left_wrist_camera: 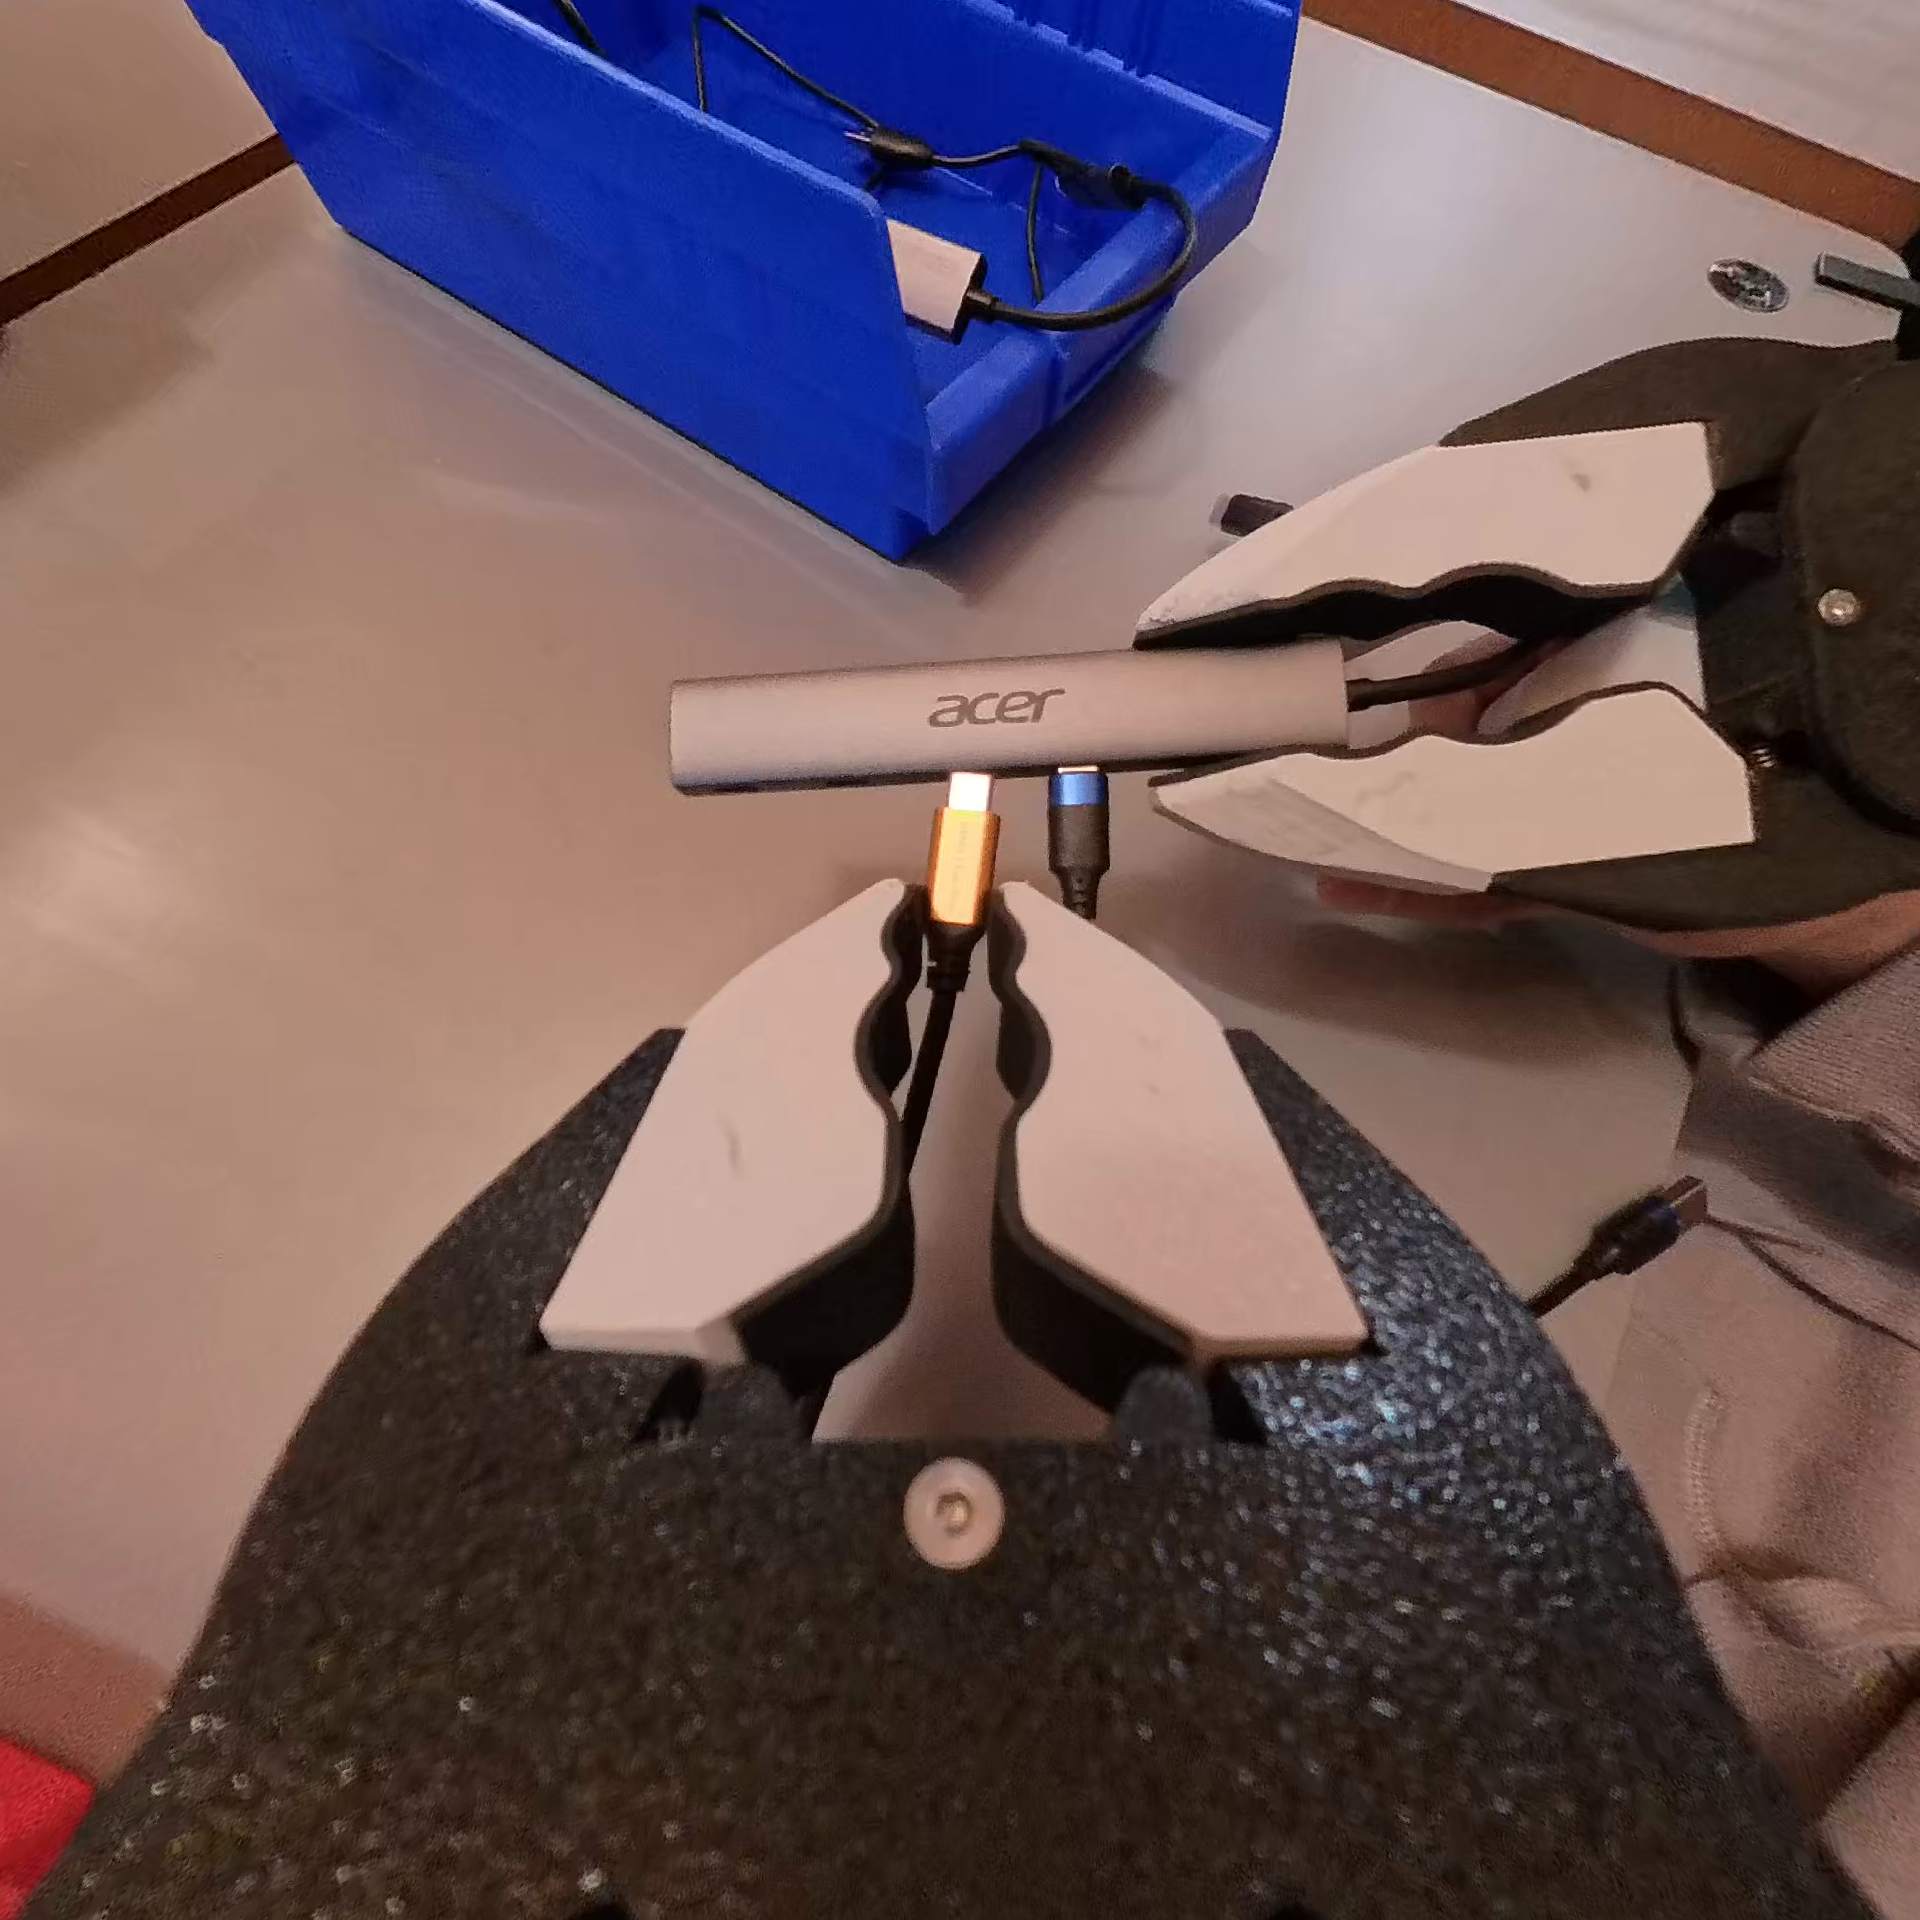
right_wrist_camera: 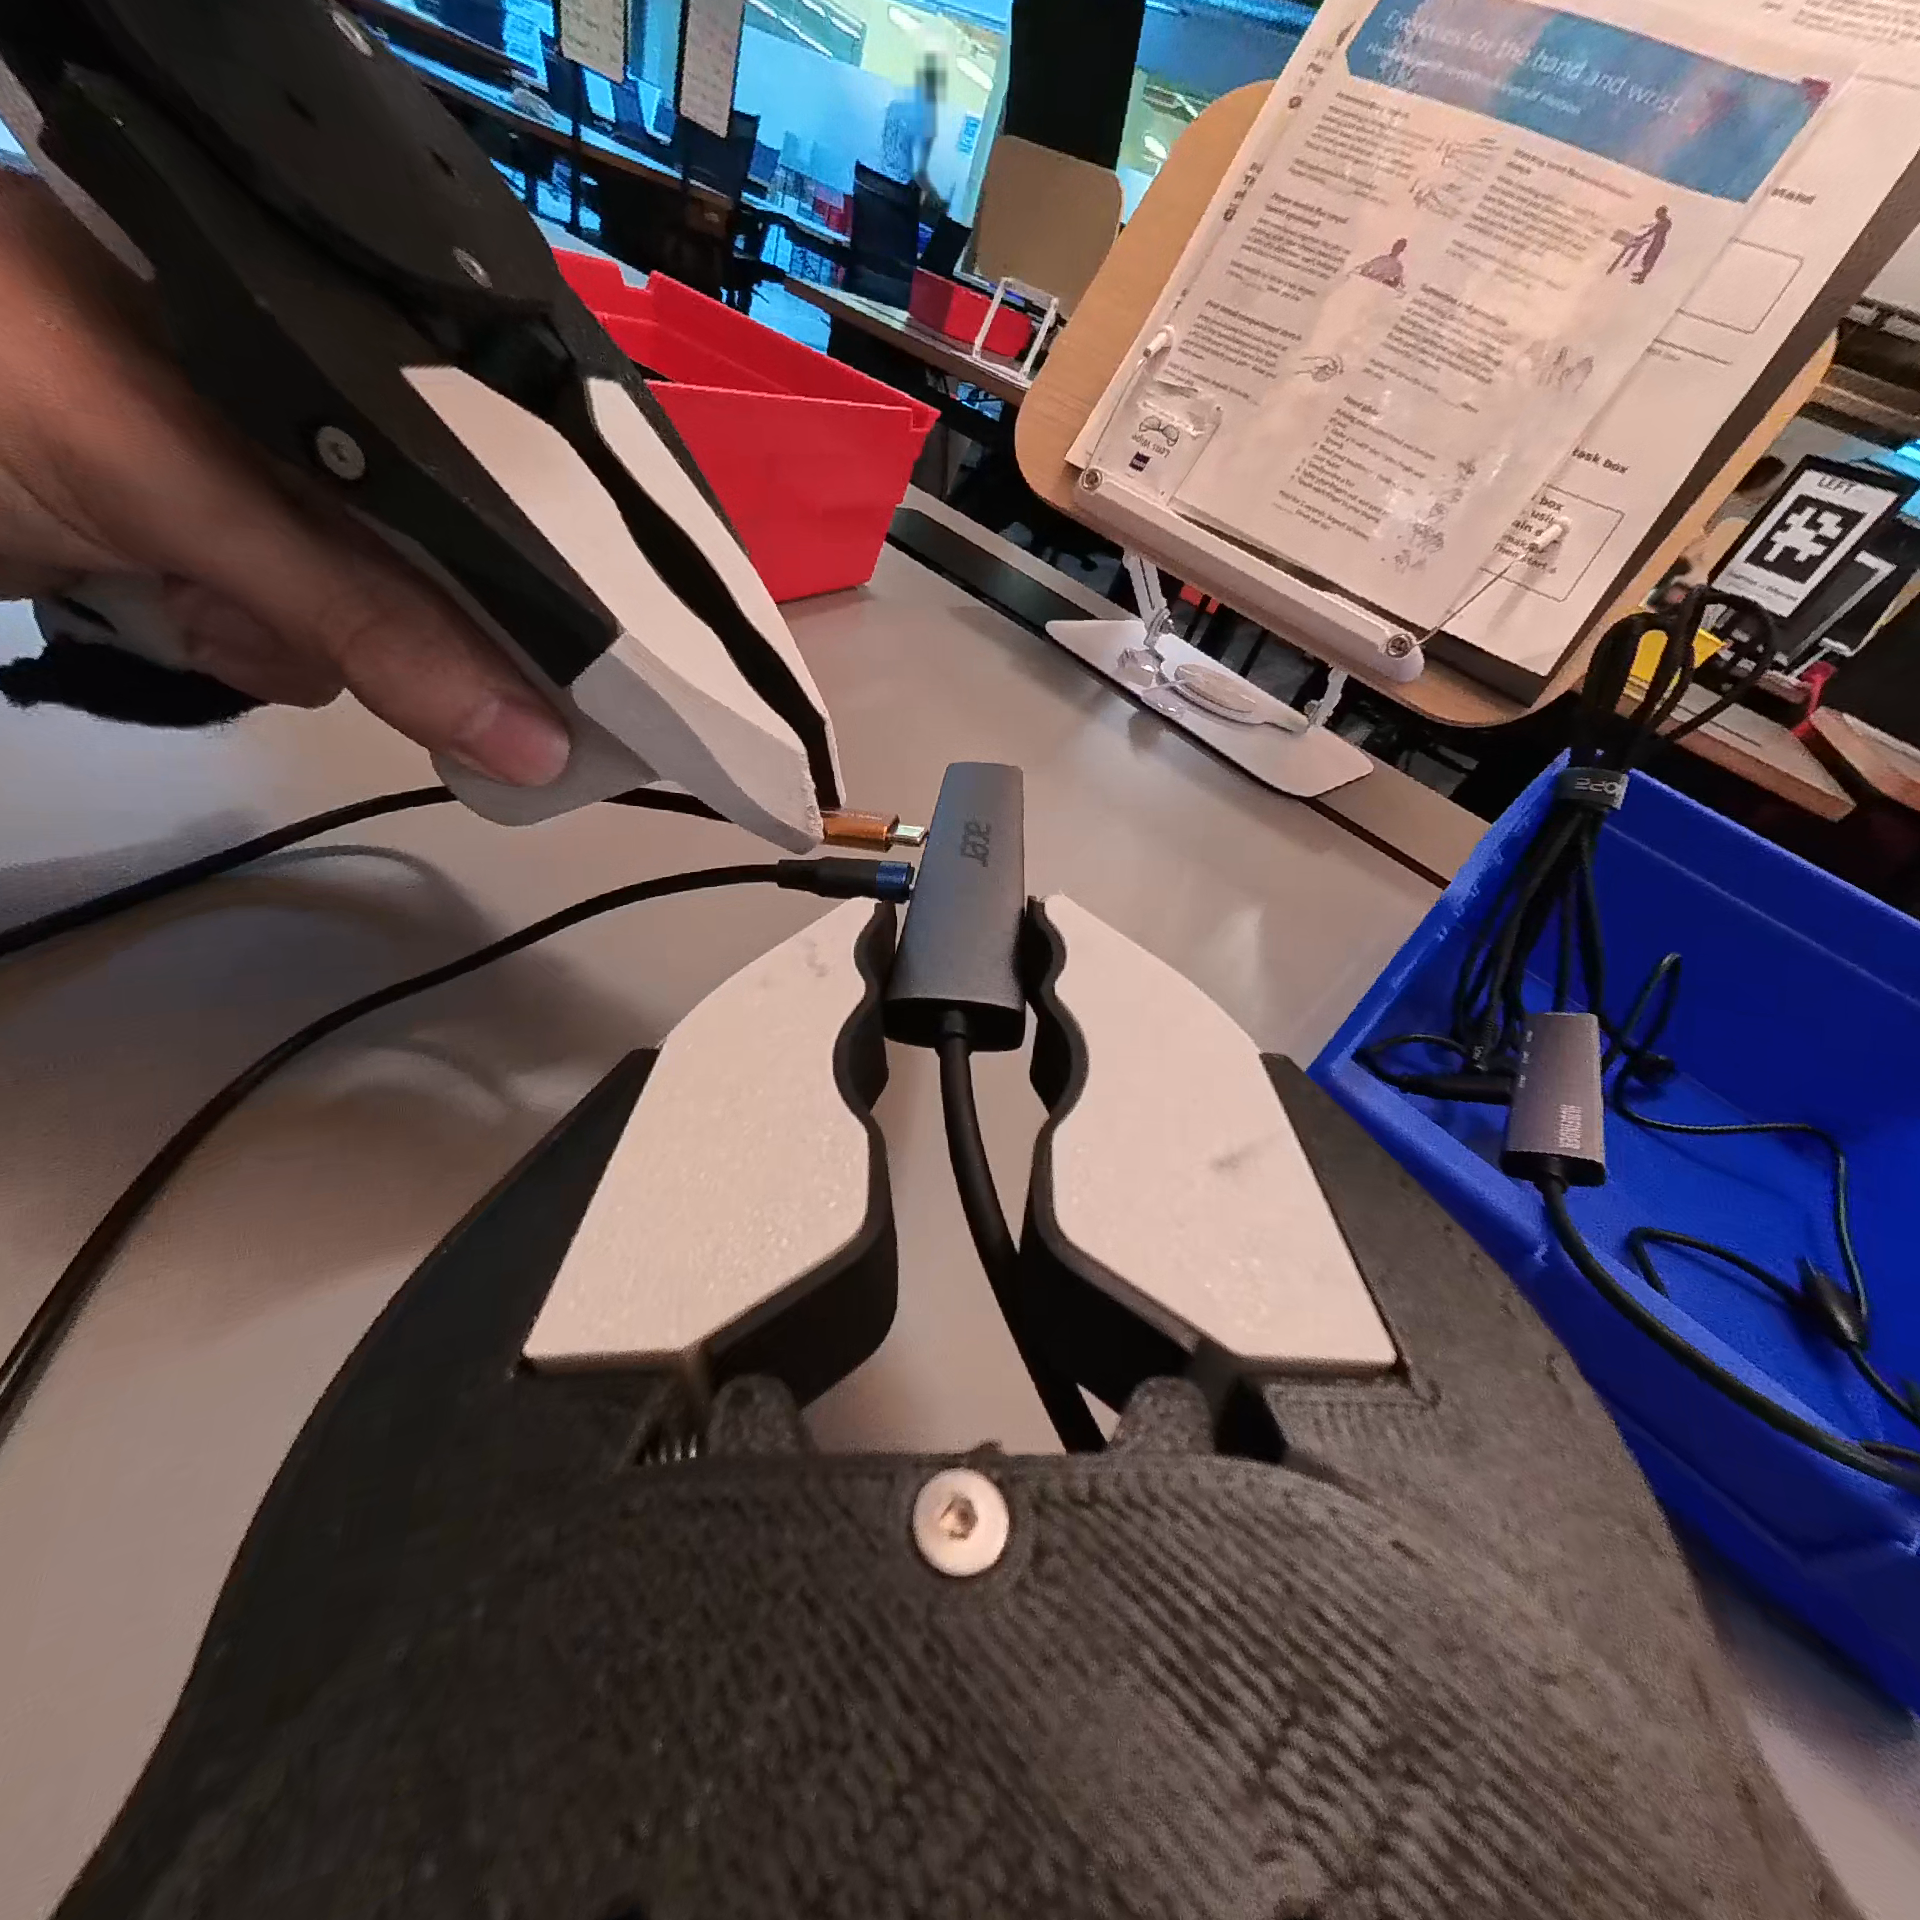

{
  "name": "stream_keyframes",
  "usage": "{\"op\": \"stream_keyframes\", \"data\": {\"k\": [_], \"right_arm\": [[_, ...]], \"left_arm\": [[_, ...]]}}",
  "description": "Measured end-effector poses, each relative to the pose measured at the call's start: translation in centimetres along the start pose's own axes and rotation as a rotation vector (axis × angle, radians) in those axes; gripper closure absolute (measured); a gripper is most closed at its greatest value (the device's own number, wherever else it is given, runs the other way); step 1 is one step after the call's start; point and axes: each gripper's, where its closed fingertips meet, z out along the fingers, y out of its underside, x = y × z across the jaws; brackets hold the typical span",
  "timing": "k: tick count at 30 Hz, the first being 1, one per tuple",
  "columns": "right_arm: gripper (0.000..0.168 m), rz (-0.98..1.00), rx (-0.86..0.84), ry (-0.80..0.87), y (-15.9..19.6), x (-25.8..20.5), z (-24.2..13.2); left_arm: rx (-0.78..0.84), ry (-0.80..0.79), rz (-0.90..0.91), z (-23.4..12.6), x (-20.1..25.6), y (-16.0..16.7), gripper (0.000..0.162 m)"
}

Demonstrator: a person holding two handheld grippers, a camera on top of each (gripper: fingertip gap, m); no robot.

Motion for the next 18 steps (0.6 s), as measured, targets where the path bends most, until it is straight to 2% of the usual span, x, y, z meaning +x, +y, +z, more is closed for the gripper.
{"op": "stream_keyframes", "data": {"k": [8,15,18], "right_arm": [[0.144,-0.019,-0.012,0.003,0.1,-0.2,0.1],[0.143,0.085,0.025,-0.049,-0.2,0.3,-0.2],[0.142,0.128,0.052,-0.057,-0.5,0.7,-0.5]], "left_arm": [[0.012,-0.025,0.001,0.2,-0.3,0.0,0.151],[0.073,-0.046,0.066,1.0,0.2,-0.6,0.151],[0.147,-0.064,0.072,1.1,0.3,-1.2,0.151]]}}
